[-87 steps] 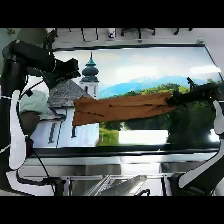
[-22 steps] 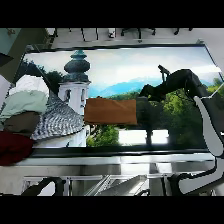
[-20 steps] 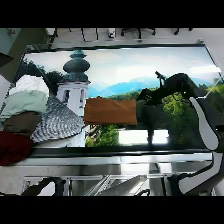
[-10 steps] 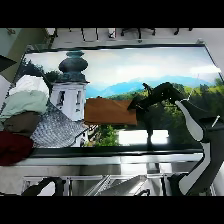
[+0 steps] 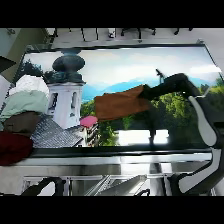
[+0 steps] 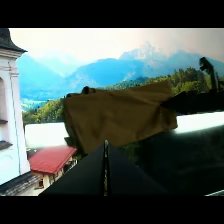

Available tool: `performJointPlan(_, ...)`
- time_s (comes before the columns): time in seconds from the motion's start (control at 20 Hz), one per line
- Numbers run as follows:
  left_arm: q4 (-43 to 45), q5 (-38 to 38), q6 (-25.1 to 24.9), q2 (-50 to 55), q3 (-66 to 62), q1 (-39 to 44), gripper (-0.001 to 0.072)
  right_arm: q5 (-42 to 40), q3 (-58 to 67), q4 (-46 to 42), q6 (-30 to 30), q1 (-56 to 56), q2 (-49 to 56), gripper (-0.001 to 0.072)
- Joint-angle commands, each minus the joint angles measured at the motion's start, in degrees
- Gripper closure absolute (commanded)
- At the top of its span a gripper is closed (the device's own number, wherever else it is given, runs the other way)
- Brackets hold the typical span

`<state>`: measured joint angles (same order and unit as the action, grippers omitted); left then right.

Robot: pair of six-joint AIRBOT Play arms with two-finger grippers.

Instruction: Fold the shirts.

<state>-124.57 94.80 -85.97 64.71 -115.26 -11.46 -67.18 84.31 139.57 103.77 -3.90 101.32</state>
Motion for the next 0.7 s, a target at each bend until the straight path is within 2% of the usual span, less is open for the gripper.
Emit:
performJointPlan(0.0,0.11,0.11,0.09,-0.35,0.0,0.0,0.0693,1.66,0.2,-1.4,-0.28,-12.9,-5.68,0.069)
performJointPlan(0.35,0.09,0.09,0.09,-0.48,0.02,0.28,0.0693,2.14,-6.71,-12.92,-4.07,-40.28,-15.17,0.069)
performJointPlan(0.65,0.57,-1.51,0.09,-0.46,0.02,8.81,0.0693,9.94,-30.77,-13.51,-4.11,-55.65,-25.88,0.069)
